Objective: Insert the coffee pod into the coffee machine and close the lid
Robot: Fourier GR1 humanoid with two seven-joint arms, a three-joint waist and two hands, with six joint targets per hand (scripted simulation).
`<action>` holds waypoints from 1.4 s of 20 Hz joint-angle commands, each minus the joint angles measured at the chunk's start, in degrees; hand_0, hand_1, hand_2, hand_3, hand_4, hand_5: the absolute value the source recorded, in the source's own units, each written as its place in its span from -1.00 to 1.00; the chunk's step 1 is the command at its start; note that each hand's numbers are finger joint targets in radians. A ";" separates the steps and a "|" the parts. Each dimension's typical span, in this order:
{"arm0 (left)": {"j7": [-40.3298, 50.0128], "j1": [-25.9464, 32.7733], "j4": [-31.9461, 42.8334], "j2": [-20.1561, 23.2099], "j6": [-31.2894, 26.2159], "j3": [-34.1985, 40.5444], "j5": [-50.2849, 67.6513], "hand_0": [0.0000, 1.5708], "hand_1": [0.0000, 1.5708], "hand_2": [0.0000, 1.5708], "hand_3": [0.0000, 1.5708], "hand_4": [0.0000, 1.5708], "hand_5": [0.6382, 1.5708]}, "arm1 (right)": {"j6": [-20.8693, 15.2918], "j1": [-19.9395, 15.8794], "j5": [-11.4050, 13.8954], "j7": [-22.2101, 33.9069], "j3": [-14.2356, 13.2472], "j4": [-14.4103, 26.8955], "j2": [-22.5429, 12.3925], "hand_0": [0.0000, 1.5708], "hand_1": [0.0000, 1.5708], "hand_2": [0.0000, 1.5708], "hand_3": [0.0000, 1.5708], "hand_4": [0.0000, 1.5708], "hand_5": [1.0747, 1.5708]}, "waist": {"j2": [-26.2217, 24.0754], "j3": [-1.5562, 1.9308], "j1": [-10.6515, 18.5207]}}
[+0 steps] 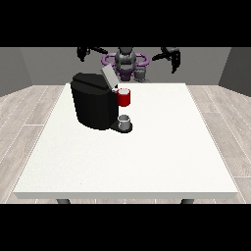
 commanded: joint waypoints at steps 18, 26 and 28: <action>9.42 11.47 -28.75 -0.69 -0.42 -10.83 10.27 -1.00 -1.00 -1.00 -1.00 -0.55 1.00 | 3.64 -13.91 -9.39 6.36 -8.86 8.98 -4.33 -1.00 -1.00 -1.00 -1.00 -0.79 1.00 | 11.01 0.03 5.30; 8.00 13.11 -32.65 2.50 0.51 -10.12 11.55 -1.00 -1.00 -1.00 -1.00 -0.52 1.00 | 0.34 -21.73 -6.32 7.70 -4.22 10.65 -1.45 -1.00 -1.00 -1.00 -1.00 -1.00 1.00 | 16.18 0.00 3.73; 9.68 14.60 -36.88 1.39 0.37 -11.72 12.53 -1.00 -1.00 -1.00 -1.00 -0.52 1.00 | 0.48 -21.49 -6.75 3.72 -5.02 12.70 -1.31 -1.00 -1.00 -1.00 -1.00 -1.00 1.00 | 17.08 0.02 4.24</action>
